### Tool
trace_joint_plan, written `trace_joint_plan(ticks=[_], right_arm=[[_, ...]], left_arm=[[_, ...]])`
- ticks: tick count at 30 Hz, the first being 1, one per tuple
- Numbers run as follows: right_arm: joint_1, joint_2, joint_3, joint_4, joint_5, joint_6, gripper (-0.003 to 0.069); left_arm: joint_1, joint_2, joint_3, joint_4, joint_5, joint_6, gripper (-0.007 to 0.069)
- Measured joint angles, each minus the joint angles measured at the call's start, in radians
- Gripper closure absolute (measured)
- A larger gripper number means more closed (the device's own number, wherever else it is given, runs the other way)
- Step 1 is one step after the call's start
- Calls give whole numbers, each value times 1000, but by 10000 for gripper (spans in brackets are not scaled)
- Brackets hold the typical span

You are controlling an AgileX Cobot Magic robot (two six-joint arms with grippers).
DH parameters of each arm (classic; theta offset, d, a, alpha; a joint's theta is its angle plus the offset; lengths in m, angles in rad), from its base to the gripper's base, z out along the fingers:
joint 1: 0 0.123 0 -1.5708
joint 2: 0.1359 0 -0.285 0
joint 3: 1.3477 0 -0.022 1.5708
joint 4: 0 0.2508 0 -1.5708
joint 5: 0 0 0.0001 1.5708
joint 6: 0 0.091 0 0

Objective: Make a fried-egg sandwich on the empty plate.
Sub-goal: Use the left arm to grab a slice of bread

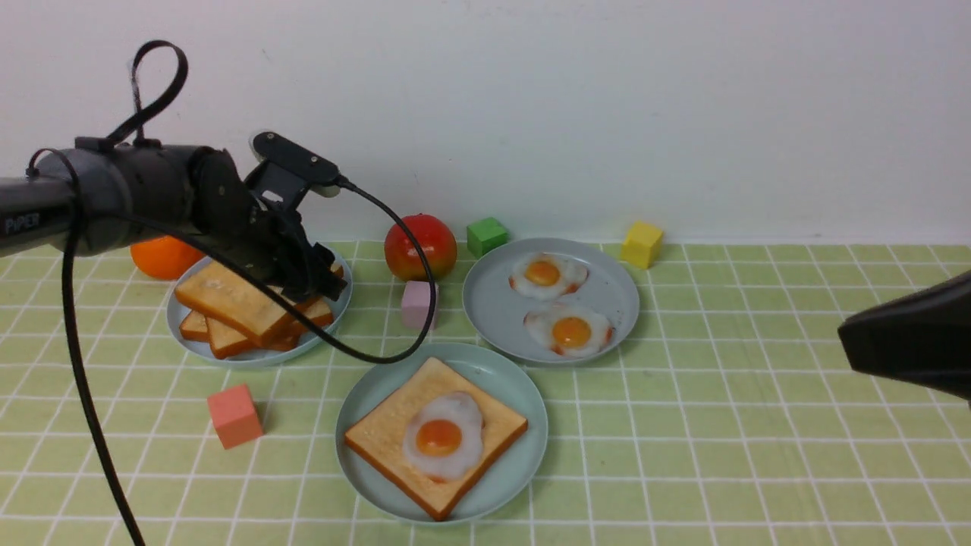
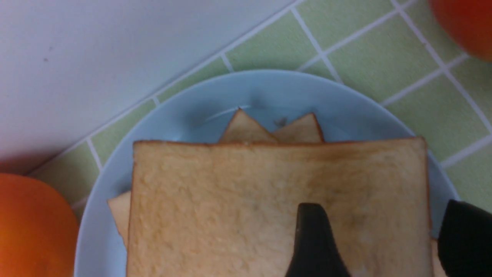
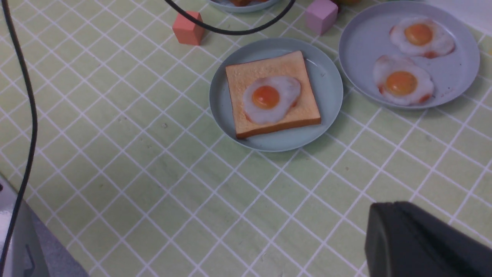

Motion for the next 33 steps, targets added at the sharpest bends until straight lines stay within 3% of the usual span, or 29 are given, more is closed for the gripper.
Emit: trace_joint_plan(ticks=[15, 22, 30, 33], right_arm=[[0, 0, 0, 43, 28, -1, 642], [0, 0, 0, 65, 48, -1, 637], [0, 0, 0, 70, 70, -1, 632], [0, 0, 0, 74, 71, -1, 629]], left_arm=[[0, 56, -14, 2, -46, 1, 177], [0, 57, -19, 25, -18, 3, 280], [0, 22, -17, 38, 41, 3, 298], [0, -30, -9, 38, 98, 3, 424]])
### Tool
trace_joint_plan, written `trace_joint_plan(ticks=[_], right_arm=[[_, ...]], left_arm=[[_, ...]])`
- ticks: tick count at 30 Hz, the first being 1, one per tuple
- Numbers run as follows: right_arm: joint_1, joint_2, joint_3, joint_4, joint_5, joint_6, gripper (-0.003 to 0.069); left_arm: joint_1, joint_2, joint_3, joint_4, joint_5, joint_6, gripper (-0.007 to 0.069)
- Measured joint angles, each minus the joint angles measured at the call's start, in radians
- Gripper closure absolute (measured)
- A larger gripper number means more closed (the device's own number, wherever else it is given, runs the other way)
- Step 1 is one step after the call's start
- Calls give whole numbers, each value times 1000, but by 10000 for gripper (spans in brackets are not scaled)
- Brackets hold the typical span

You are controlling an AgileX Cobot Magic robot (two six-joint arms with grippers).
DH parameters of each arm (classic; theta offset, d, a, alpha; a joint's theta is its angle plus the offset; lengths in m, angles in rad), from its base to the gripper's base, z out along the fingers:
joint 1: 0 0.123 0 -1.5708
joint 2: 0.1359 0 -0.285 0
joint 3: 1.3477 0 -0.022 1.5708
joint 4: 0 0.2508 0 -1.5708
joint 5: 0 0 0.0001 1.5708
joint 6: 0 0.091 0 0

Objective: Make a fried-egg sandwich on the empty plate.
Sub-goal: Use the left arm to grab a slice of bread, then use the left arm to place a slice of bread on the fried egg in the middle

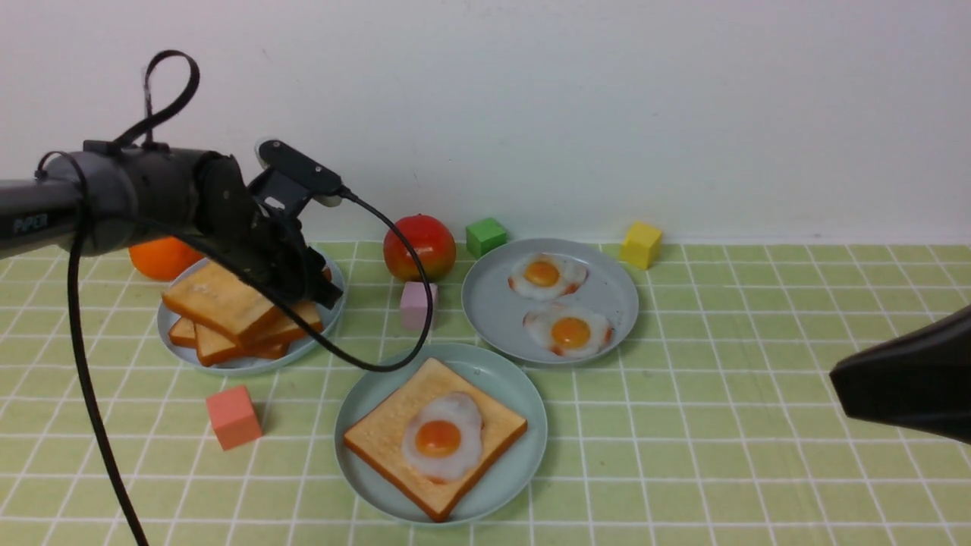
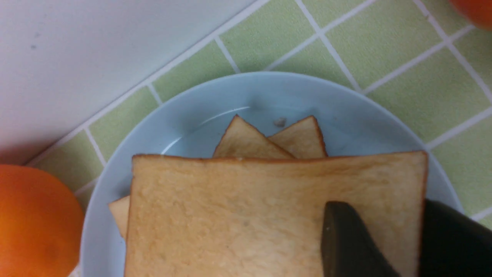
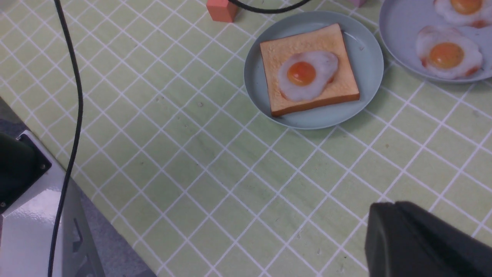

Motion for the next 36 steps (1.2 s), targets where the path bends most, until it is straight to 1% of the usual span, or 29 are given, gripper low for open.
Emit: trace_joint_plan(ticks=[2, 3, 10, 14, 16, 19, 22, 23, 24, 26, 29, 31, 36], right_arm=[[0, 0, 0, 3, 0, 0, 628], [0, 0, 0, 3, 2, 0, 628], [0, 0, 0, 3, 3, 0, 628], [0, 0, 0, 3, 11, 0, 627], [0, 0, 0, 3, 31, 0, 626], [0, 0, 0, 3, 41, -2, 623], [0, 0, 0, 3, 44, -4, 620], [0, 0, 0, 3, 45, -4, 620], [0, 0, 0, 3, 48, -6, 620], [0, 0, 0, 3, 49, -7, 618], [0, 0, 0, 3, 58, -7, 615], [0, -1, 0, 3, 70, -7, 613], [0, -1, 0, 3, 83, -7, 610]], left_arm=[[0, -40, 2, 0, 15, 0, 521], [0, -59, 2, 0, 25, 0, 546], [-8, -123, 3, -1, 86, -1, 533], [-58, -202, 58, 3, 117, -6, 533], [-142, -298, 147, 3, 104, -32, 533], [-247, -367, 244, 3, 70, -79, 533], [-367, -377, 290, 3, 53, -152, 533], [-367, -375, 291, 4, 53, -156, 533], [-423, -360, 297, 23, 53, -189, 533], [-467, -334, 300, 63, 45, -229, 533], [-497, -294, 301, 132, 33, -291, 533], [-500, -272, 301, 169, 23, -324, 533], [-499, -235, 301, 207, -9, -349, 533]])
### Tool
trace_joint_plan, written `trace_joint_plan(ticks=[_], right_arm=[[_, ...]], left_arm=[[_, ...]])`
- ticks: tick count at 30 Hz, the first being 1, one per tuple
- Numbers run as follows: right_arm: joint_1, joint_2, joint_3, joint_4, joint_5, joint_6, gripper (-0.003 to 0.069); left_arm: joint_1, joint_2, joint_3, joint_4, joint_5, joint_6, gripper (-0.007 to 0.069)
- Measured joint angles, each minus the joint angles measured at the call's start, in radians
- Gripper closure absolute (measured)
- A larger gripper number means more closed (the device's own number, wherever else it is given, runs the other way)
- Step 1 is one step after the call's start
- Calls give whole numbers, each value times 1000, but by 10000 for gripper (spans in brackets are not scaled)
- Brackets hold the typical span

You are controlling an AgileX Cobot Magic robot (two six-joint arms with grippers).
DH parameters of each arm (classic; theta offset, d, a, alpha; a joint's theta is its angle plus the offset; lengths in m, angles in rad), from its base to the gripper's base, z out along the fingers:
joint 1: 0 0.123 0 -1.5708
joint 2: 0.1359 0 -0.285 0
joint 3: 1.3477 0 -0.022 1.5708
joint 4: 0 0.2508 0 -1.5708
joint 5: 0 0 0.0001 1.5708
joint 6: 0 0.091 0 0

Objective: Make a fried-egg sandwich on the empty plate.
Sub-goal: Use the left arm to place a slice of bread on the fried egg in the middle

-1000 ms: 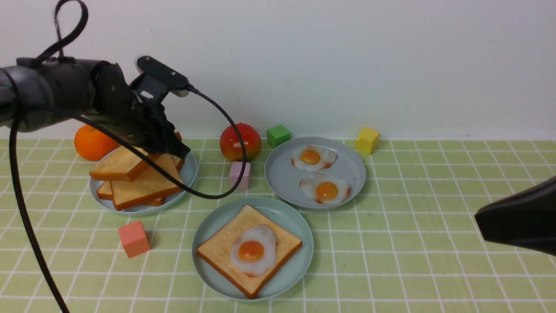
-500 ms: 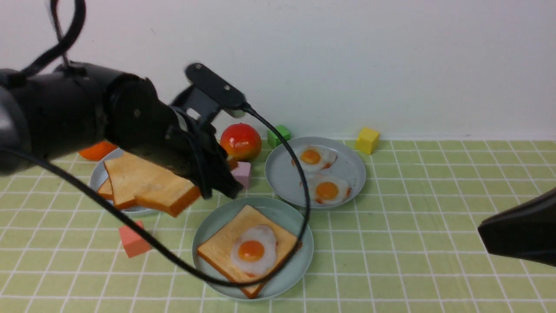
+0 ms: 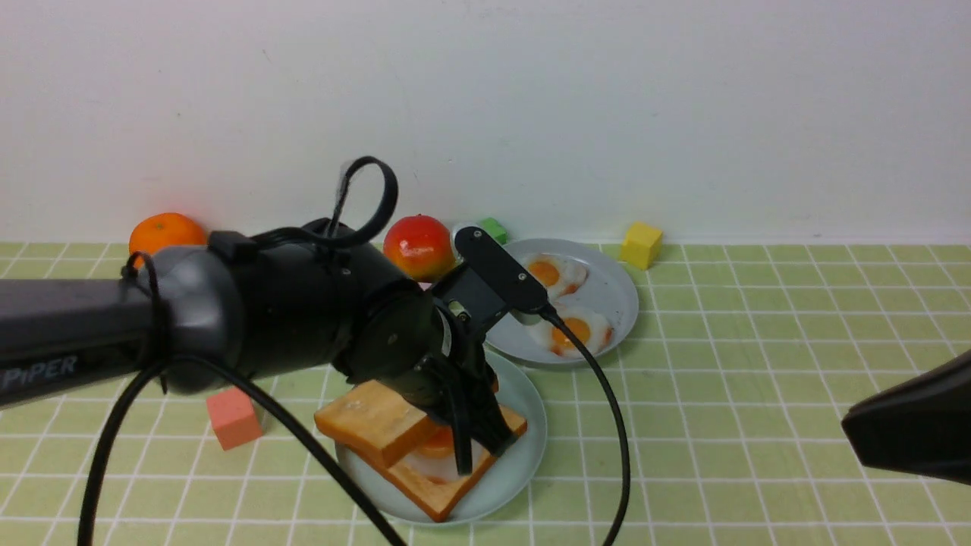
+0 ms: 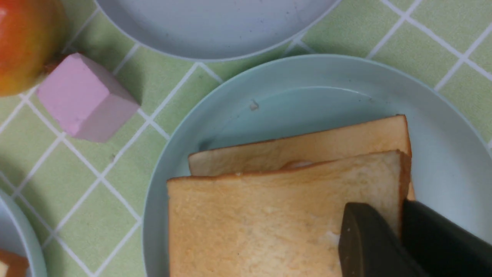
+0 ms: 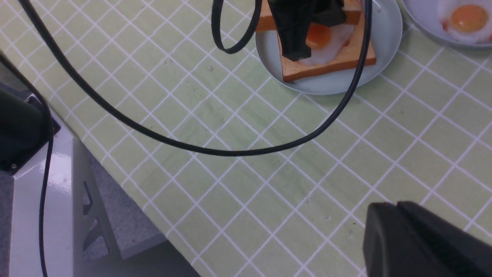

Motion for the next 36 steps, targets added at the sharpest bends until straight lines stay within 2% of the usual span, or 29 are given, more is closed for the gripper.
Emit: trace_joint_plan(ticks=[16, 20, 26, 30, 36], right_arm=[[0, 0, 0, 0, 1, 0, 607], [0, 0, 0, 0, 1, 0, 607], [0, 0, 0, 0, 1, -13, 607], [0, 0, 0, 0, 1, -15, 607], [0, -3, 0, 0, 4, -15, 602]], left_arm=[[0, 19, 0, -44, -37, -3, 529], [0, 19, 0, -53, -37, -3, 478], [0, 19, 0, -120, -37, -3, 330], [0, 19, 0, -130, -37, -3, 300], [-5, -34, -25, -137, 32, -7, 309]])
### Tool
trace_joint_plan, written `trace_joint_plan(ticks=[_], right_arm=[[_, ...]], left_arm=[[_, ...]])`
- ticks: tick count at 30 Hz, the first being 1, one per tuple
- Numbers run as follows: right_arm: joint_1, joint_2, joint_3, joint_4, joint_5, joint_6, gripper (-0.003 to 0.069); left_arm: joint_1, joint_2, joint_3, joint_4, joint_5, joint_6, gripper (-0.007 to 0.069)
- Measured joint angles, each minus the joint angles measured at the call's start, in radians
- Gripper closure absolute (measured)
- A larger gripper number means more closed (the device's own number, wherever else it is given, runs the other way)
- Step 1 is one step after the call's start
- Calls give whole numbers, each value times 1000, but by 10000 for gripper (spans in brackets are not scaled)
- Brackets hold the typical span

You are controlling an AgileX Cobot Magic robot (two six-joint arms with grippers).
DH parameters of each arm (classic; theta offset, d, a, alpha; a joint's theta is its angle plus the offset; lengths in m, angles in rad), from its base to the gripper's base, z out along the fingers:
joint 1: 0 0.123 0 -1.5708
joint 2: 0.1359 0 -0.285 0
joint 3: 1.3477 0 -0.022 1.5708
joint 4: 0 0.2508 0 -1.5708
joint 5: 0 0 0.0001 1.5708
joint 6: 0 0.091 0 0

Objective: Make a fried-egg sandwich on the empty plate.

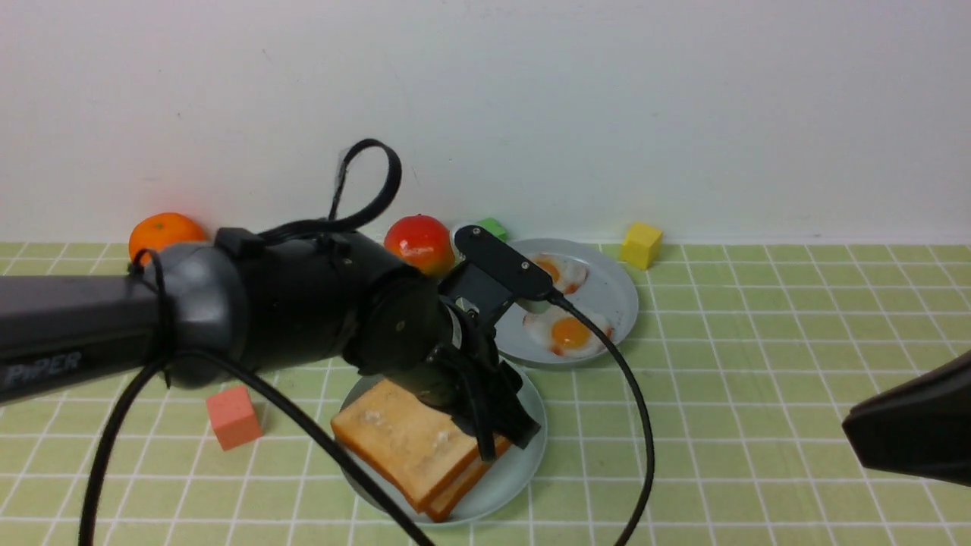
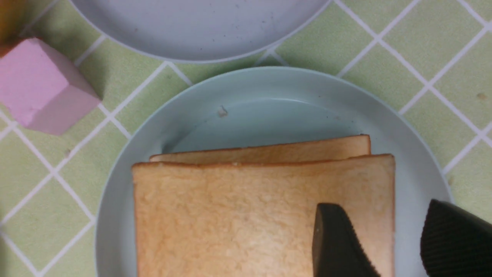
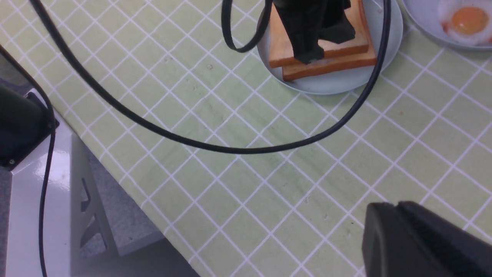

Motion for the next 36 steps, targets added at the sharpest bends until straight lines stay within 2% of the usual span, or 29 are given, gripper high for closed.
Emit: trace_joint_plan(ticks=[4, 7, 9, 11, 12, 15, 17, 22, 28, 29, 32, 33, 36], right_arm=[[0, -24, -6, -1, 12, 17, 600], [0, -74, -15, -56, 16, 104, 599], [0, -110, -15, -115, 22, 172, 600], [0, -137, -12, -153, 25, 215, 606], [0, -177, 3, -198, 24, 276, 620], [0, -245, 45, -268, 23, 357, 652], [0, -342, 120, -354, 21, 446, 661], [0, -474, 244, -409, 1, 530, 659], [0, -634, 438, -424, -280, 604, 657], [0, -636, 444, -424, -292, 605, 657], [0, -653, 550, -435, -510, 636, 655], [0, -653, 555, -436, -521, 640, 654], [0, -653, 642, -436, -689, 722, 648]], left_arm=[[-18, -166, -15, -17, 44, -37, 401], [-28, -426, 8, -27, 36, -82, 578], [-28, -583, 77, -28, 1, -95, 638], [-28, -662, 122, -32, -21, -100, 638], [-28, -801, 208, -47, -54, -106, 638], [-28, -965, 345, -67, -105, -108, 638], [-28, -1156, 523, -86, -193, -111, 638], [-28, -1332, 720, -111, -297, -116, 638], [-28, -1464, 889, -132, -368, -116, 638], [-28, -1464, 889, -132, -369, -116, 638], [-28, -1466, 936, -133, -367, -116, 638], [-28, -1466, 938, -133, -367, -116, 638], [-28, -1466, 963, -133, -354, -118, 638]])
